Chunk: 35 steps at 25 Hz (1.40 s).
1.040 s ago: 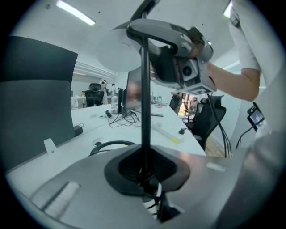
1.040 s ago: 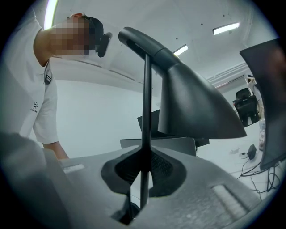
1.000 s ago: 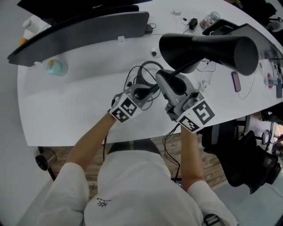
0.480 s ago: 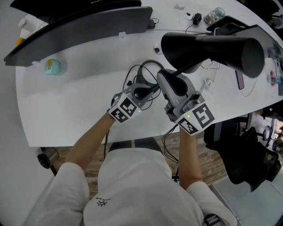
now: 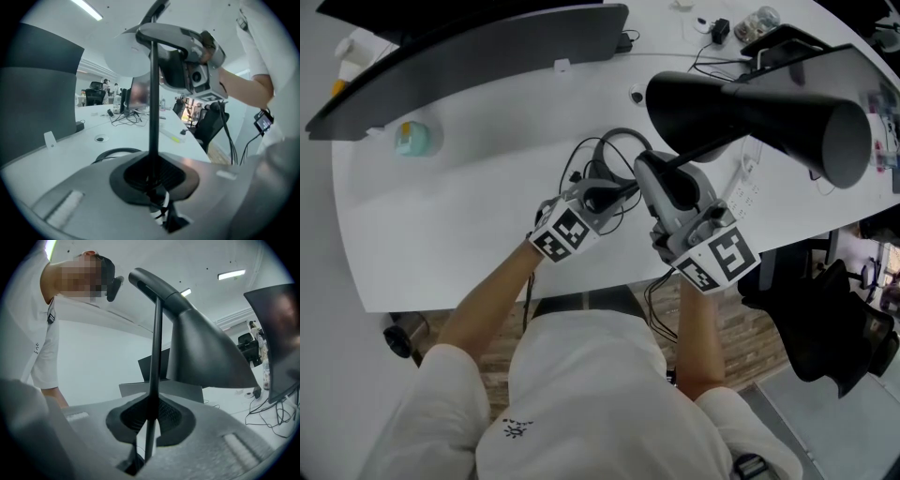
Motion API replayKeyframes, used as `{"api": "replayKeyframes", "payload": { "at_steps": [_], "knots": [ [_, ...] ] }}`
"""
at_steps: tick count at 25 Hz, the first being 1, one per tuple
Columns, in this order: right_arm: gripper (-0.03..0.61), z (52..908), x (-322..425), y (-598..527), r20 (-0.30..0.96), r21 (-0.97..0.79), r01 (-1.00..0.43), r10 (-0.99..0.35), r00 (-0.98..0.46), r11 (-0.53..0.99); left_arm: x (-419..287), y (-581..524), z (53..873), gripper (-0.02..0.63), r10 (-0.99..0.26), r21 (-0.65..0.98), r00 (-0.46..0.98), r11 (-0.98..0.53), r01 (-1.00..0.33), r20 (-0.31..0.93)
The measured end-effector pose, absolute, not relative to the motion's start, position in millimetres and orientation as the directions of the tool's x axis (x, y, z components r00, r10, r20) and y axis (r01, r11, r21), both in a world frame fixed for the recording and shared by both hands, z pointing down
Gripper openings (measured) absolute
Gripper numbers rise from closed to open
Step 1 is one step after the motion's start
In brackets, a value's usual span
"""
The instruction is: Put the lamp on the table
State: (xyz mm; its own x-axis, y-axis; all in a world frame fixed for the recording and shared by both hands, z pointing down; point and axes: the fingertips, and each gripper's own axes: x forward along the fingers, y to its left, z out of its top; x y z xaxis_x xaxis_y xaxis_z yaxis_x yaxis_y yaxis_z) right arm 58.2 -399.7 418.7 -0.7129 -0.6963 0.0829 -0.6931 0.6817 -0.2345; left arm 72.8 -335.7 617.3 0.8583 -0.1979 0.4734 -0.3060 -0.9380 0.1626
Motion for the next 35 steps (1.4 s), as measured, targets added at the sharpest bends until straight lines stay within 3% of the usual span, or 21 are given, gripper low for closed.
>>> {"api": "replayKeyframes", "payload": {
  "at_steps": [35],
  "knots": [
    [0.021,438.6,-26.9,-433.4,0.054,-0.059,-0.771,-0.769,-0.636,0.634,2.2,-408.6,650.5,0.032,-0.328,0.141,0.768,-0.870,-0.473,0.550]
  ]
}}
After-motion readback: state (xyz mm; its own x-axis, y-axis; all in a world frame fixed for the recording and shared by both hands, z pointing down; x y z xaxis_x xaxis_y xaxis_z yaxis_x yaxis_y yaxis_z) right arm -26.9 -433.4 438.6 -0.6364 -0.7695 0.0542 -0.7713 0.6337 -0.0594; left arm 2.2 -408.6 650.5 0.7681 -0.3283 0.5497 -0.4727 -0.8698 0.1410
